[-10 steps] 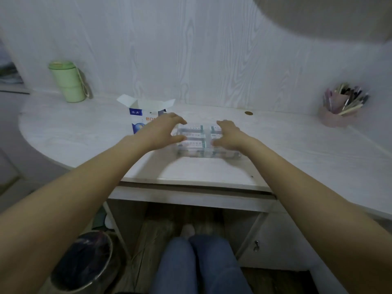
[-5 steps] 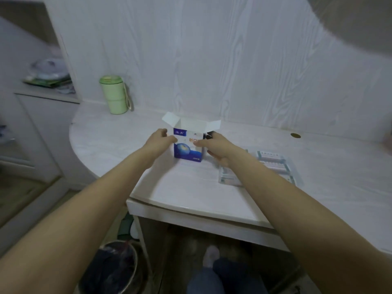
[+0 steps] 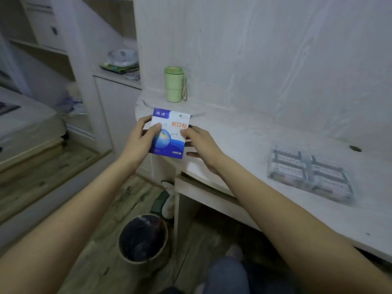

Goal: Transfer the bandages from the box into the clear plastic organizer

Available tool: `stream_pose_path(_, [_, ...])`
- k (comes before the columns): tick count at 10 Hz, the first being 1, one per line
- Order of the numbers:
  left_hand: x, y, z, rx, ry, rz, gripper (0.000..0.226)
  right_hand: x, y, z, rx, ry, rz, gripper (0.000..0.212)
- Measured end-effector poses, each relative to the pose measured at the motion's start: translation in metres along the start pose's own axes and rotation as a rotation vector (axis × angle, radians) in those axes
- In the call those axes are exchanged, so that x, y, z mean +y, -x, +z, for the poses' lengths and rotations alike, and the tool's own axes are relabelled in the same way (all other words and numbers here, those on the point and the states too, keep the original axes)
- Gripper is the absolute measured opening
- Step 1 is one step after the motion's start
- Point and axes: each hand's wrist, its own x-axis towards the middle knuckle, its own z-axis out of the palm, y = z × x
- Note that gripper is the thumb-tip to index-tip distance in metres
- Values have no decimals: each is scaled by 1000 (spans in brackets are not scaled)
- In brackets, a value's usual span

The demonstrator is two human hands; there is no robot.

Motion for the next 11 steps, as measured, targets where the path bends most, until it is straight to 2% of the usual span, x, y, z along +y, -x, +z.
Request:
stream_pose_path(2, [-45, 28, -81, 202, 11, -198, 19, 29, 2, 95, -190, -19, 16, 36])
stream_pose_path(3, [-84, 32, -101, 201, -37, -384, 18, 64, -12, 135, -250, 16, 99, 35])
stream_pose_path(4, [-139, 32, -111, 222, -165, -486, 15, 114, -28, 160, -283, 29, 239, 40])
stream_pose_path(6, [-236, 32, -94, 166, -261, -628, 29, 207, -65, 178, -262, 48, 470, 36])
stream_pose_path(7, [-286, 23, -83, 194, -311, -721, 27, 260, -86, 192, -281, 172, 530, 40])
stream_pose_path(8, [-323, 13, -74, 187, -315, -812, 16, 307, -105, 201, -287, 243, 620, 44])
stream_pose_path(9, [-354, 5, -66, 125, -367, -958, 24, 338, -122, 200, -312, 283, 714, 50])
stream_pose_path(11, [-375, -1, -67, 27, -429, -1051, 26, 347, -131, 197, -408, 359, 681, 48])
